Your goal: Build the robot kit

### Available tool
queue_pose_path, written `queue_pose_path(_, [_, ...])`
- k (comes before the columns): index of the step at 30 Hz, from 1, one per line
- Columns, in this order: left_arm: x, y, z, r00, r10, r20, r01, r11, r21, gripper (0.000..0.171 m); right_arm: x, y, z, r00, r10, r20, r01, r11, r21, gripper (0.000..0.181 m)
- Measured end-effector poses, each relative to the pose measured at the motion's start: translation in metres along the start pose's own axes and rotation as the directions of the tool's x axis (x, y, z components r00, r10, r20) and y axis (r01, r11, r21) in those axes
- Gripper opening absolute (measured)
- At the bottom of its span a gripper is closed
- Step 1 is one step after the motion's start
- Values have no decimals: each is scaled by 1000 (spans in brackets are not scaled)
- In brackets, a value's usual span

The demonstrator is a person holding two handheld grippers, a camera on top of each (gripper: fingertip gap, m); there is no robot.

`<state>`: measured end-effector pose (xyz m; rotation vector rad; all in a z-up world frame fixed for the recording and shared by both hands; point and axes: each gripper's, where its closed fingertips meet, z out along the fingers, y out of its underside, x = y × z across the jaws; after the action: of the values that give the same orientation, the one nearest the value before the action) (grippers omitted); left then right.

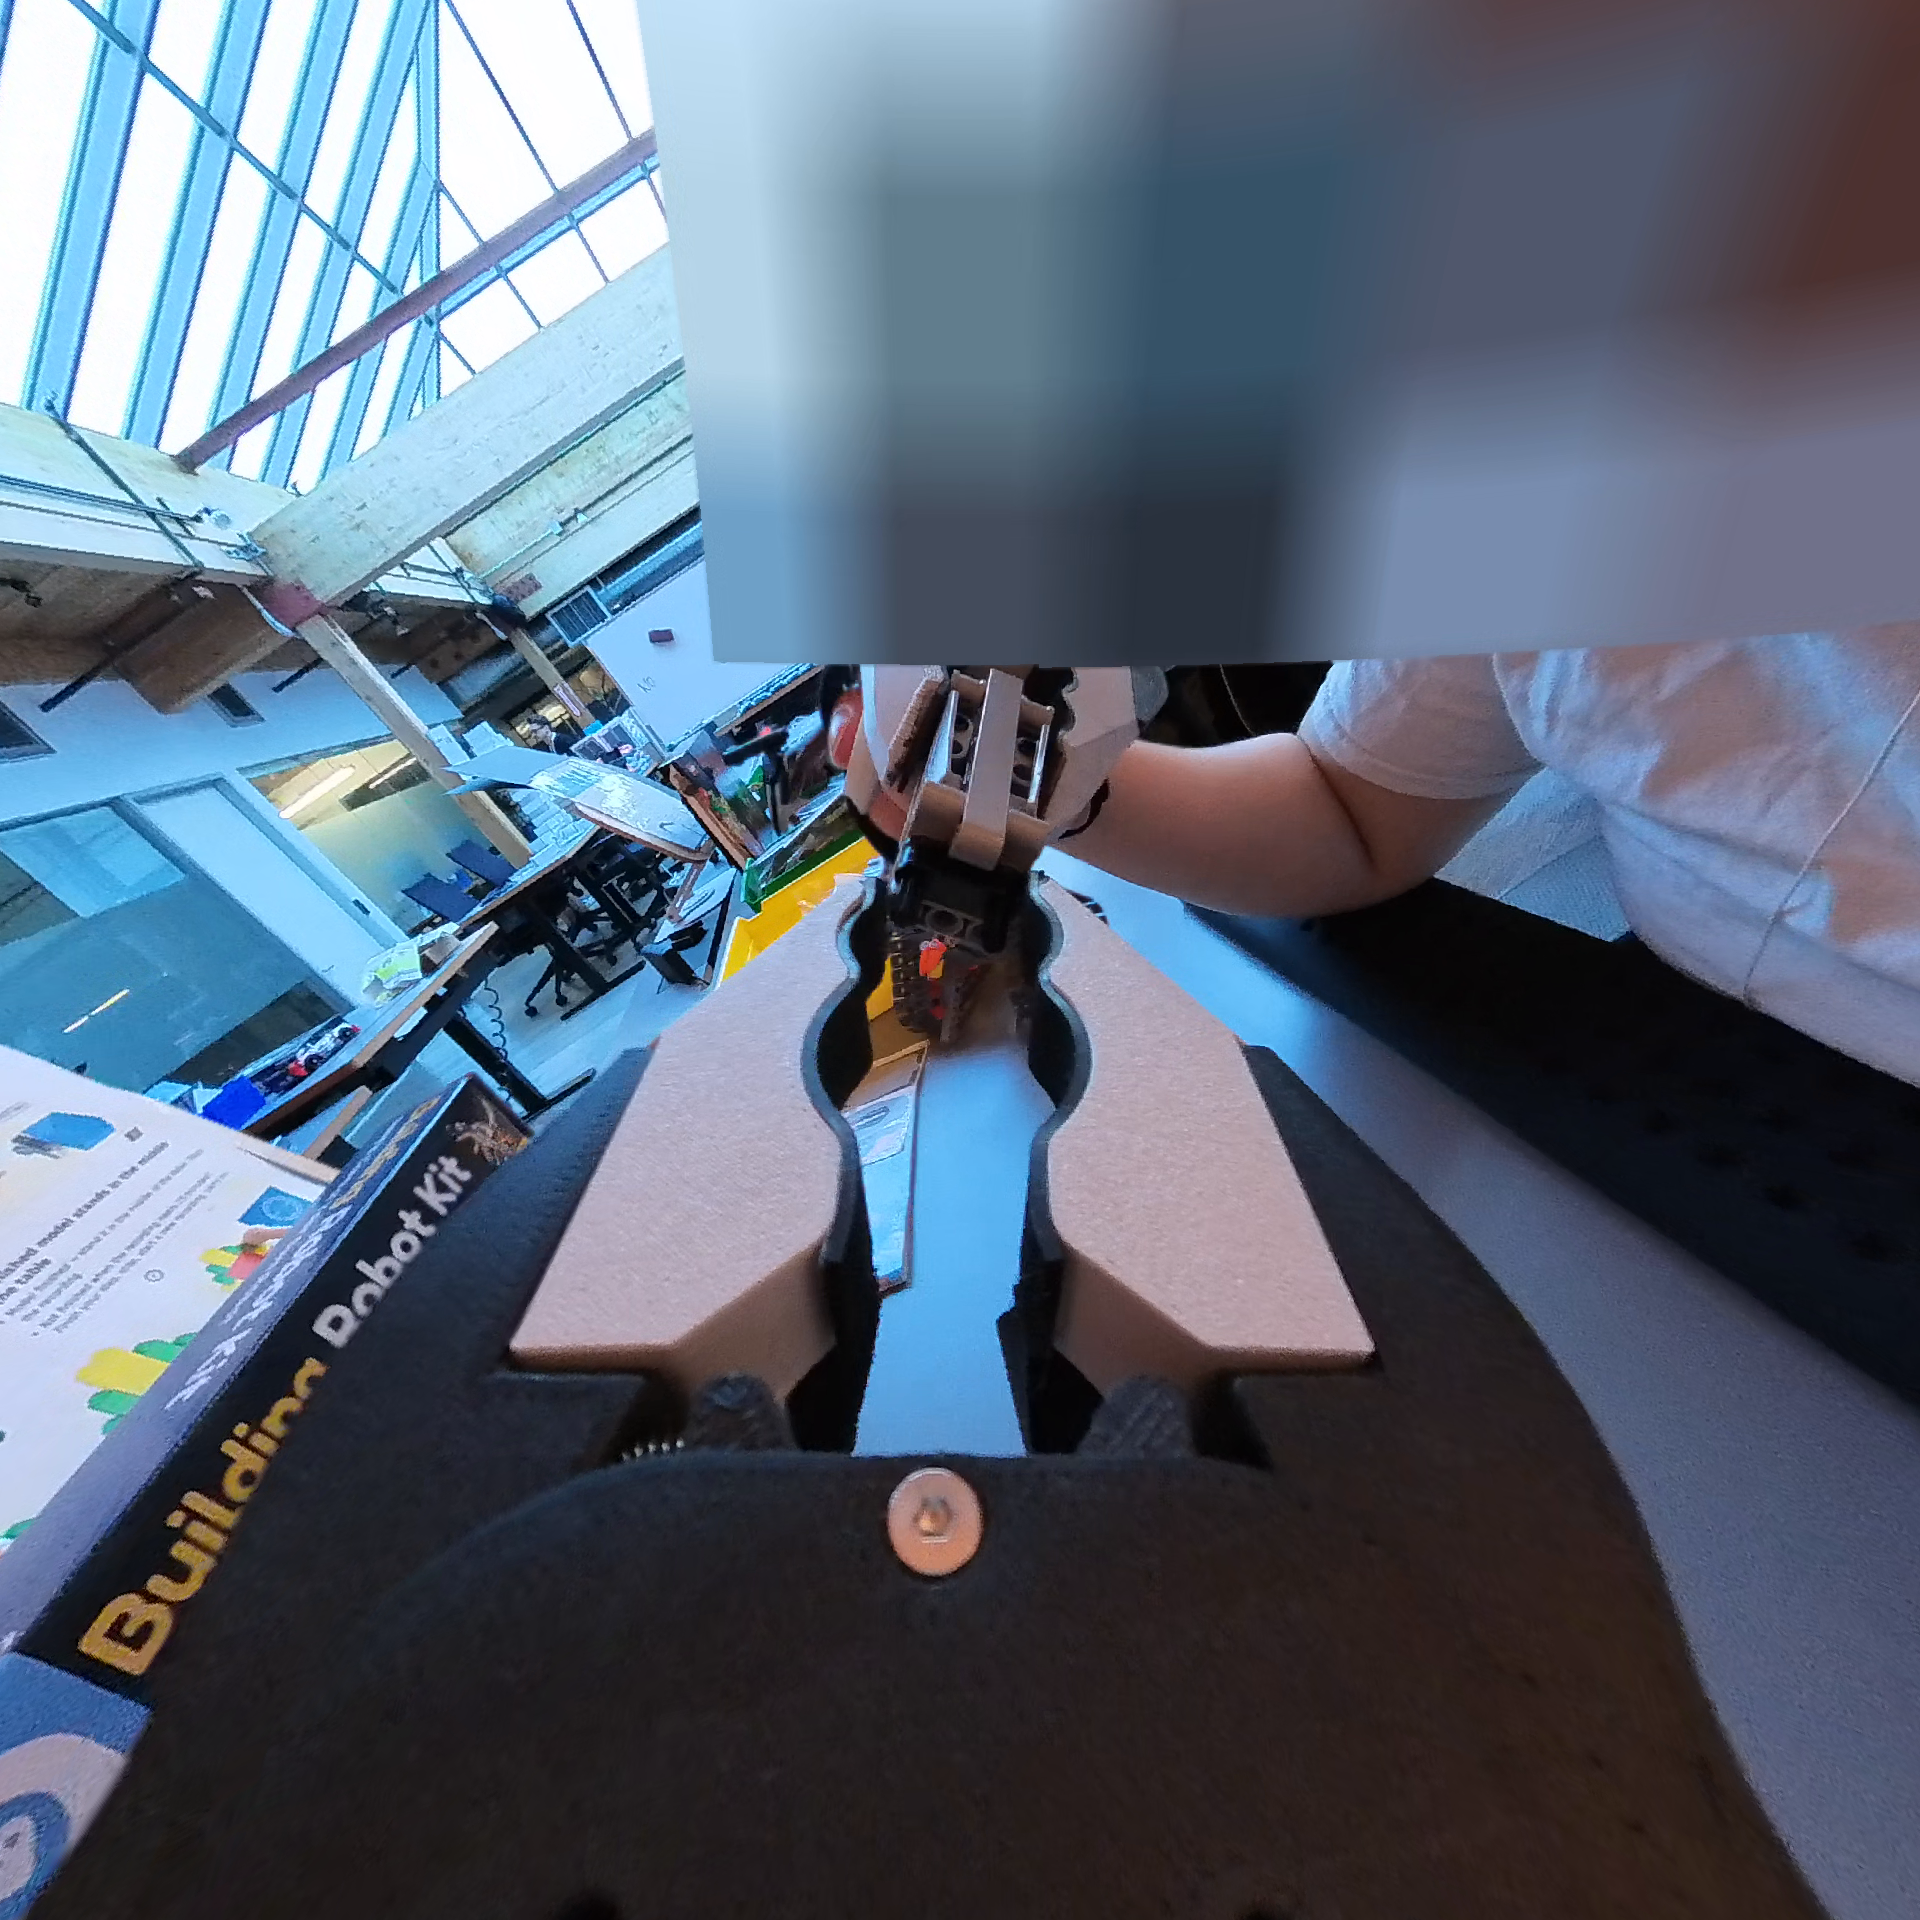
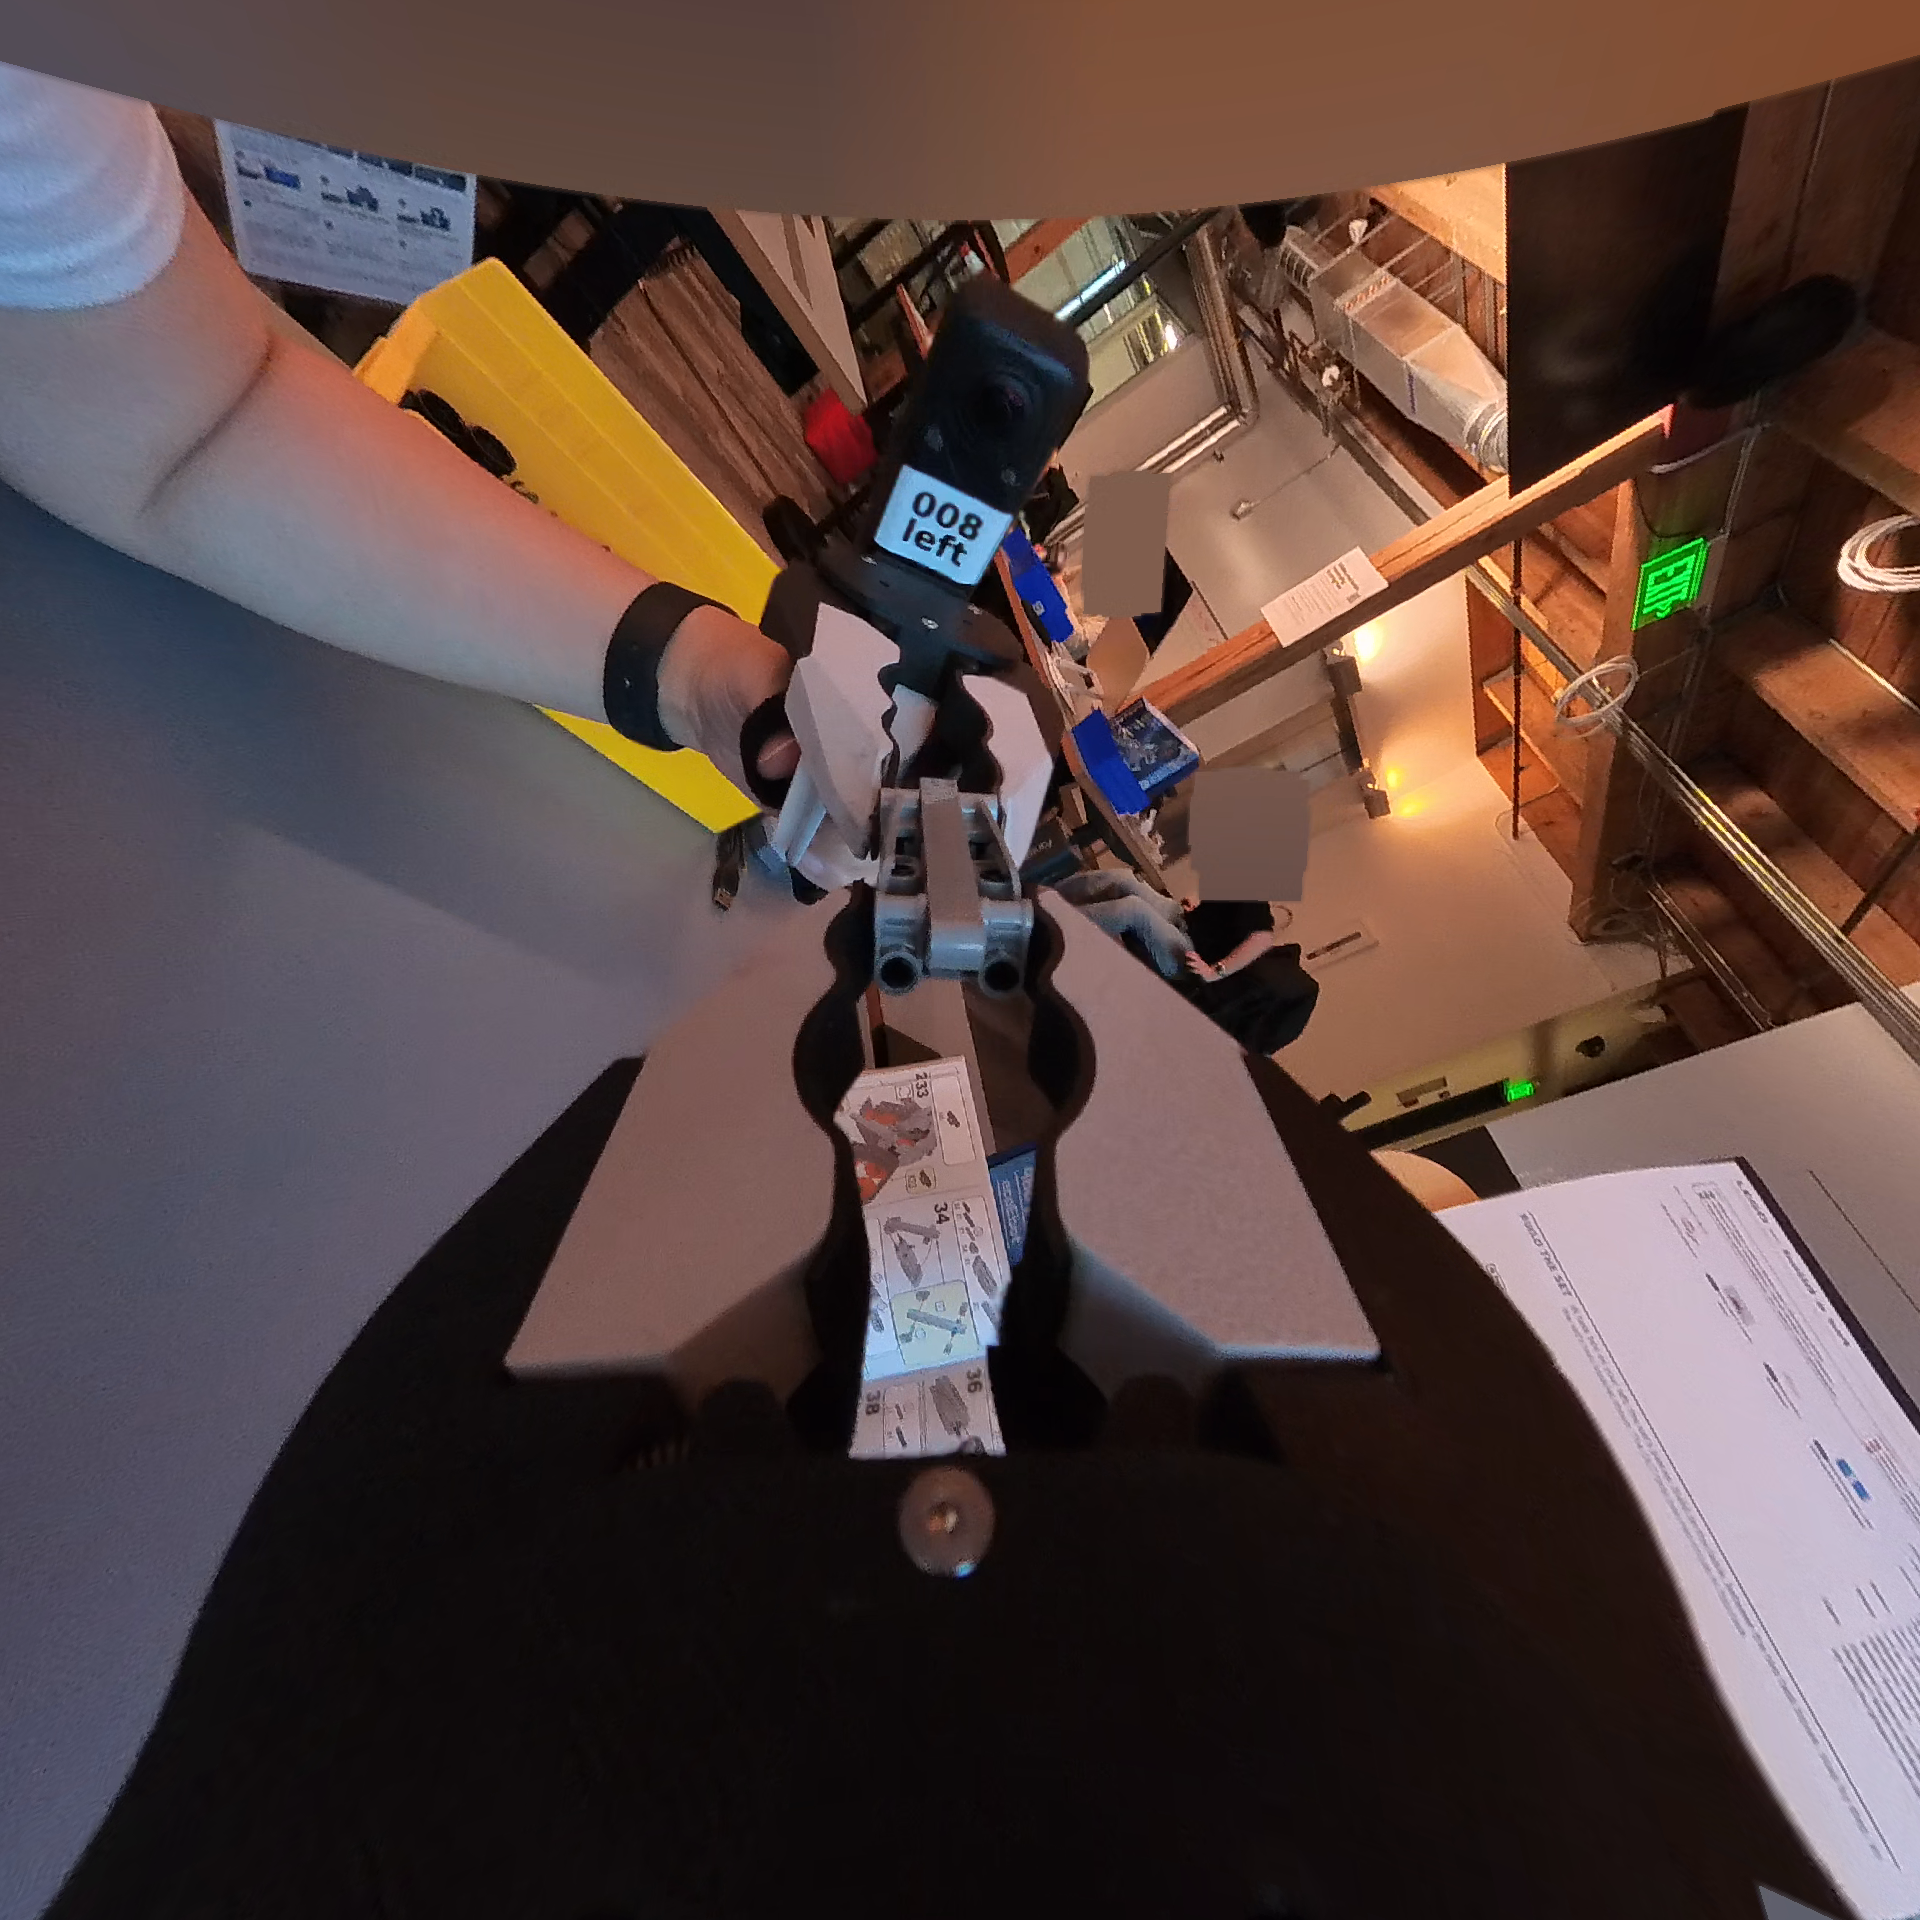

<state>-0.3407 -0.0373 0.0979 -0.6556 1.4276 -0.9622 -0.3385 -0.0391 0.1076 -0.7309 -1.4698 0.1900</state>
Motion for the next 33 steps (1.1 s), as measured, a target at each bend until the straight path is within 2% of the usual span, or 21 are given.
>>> queue_pose_path(10, [-3, 7, -4, 998, -53, -22, 54, 998, 30, 23, -1, 3, 5, 999, -23, -23, 21, 997, -71, 26])
queue_pose_path(33, [-4, 8, -5, 993, -112, -37, 114, 992, 53, 23, 1, 0, 7, 995, 98, -18, -99, 995, -12, 26])
